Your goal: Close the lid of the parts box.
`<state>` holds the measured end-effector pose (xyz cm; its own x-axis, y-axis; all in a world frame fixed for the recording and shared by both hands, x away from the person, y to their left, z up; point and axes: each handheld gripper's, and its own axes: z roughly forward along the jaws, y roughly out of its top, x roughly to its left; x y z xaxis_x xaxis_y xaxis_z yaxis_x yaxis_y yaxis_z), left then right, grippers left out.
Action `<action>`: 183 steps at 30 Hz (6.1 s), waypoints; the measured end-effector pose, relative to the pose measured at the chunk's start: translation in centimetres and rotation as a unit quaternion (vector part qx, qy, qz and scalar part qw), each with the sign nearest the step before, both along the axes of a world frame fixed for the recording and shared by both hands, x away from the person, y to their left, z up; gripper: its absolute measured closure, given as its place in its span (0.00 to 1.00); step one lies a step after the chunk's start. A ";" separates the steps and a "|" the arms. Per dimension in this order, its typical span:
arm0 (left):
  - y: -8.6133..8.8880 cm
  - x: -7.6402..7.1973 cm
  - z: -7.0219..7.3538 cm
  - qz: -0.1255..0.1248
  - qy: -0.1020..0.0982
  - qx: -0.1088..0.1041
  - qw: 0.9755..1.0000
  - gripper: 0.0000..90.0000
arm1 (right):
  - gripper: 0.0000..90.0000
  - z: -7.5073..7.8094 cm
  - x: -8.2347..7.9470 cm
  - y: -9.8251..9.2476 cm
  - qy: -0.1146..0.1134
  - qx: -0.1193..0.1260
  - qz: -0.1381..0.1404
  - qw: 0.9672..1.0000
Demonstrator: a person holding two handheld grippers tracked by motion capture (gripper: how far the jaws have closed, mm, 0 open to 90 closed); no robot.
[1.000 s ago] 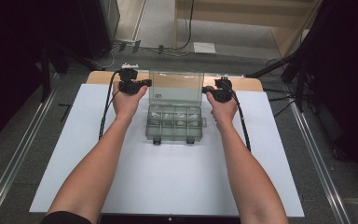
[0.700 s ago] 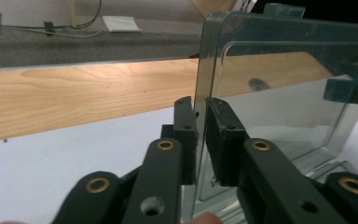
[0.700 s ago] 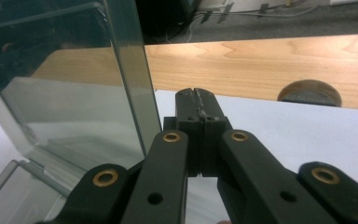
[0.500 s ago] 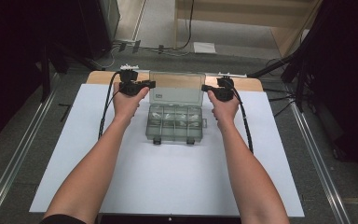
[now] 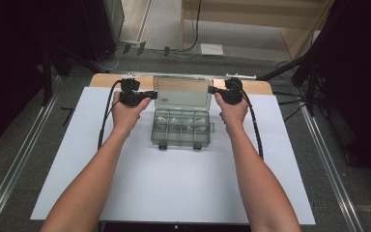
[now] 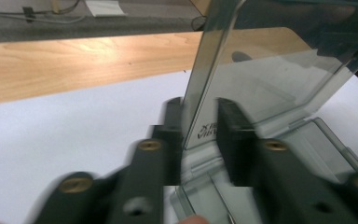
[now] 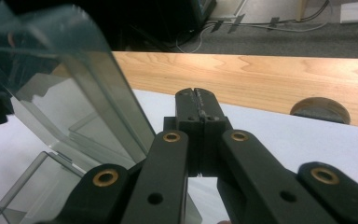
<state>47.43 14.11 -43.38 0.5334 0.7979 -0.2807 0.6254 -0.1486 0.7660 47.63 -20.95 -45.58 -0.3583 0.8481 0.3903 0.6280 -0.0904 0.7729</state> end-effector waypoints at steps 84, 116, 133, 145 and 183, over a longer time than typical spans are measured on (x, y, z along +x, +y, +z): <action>4.0 -7.6 -3.4 -0.060 0.003 0.004 0.998 1.00 | 1.00 -3.4 -8.8 2.0 -0.028 -0.049 0.081 0.995; 2.6 -8.7 -3.7 -0.054 0.007 -0.003 0.999 1.00 | 1.00 -4.3 -9.1 1.8 -0.033 -0.054 0.069 0.996; -0.2 -10.1 -3.5 -0.114 0.000 0.047 0.992 1.00 | 1.00 -4.4 -9.2 2.0 -0.038 -0.057 0.067 0.995; 2.3 -11.1 -3.1 -0.082 0.007 0.037 0.996 0.04 | 1.00 -4.3 -9.4 2.2 -0.039 -0.064 0.064 0.995; 6.8 -15.4 -4.0 -0.069 -0.049 0.037 0.996 0.00 | 0.00 -3.8 -16.6 -1.8 -0.074 -0.080 0.047 0.993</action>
